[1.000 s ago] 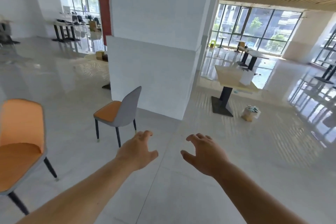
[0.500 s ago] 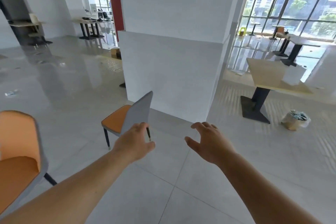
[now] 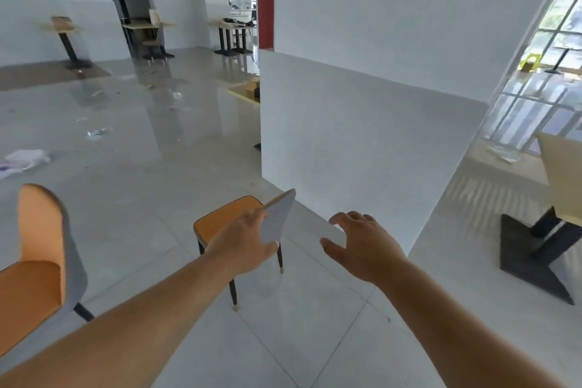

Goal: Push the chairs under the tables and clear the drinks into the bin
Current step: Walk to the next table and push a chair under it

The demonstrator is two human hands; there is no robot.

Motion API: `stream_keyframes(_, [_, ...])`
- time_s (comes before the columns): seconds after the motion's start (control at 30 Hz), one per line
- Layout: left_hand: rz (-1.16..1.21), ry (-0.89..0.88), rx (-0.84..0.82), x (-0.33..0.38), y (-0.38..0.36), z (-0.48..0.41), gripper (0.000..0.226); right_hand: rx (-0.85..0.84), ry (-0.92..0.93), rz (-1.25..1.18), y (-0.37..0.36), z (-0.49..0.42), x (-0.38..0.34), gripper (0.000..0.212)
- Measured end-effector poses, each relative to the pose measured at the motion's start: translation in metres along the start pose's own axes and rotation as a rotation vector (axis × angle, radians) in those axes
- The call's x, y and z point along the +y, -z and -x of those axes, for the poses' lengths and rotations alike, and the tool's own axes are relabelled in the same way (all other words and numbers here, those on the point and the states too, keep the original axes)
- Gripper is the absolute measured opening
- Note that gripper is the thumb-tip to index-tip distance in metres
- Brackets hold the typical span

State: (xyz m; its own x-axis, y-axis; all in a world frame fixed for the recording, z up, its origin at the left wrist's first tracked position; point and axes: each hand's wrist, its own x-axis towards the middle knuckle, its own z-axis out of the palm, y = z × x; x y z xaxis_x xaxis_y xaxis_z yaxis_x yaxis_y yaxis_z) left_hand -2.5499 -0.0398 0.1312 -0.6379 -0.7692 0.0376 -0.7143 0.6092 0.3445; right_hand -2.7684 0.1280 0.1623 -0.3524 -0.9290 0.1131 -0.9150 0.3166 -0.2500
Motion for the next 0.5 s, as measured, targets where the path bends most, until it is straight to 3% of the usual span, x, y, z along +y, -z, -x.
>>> stream_keyframes(0.27, [0.112, 0.112, -0.079, -0.064, -0.073, -0.180, 0.068, -0.188, 0.036, 0.067, -0.066, -0.181, 0.045, 0.058])
stream_keyframes(0.5, [0.213, 0.357, -0.183, -0.124, -0.124, -0.273, 0.073, -0.316, 0.132, 0.130, -0.103, -0.333, 0.059, 0.058])
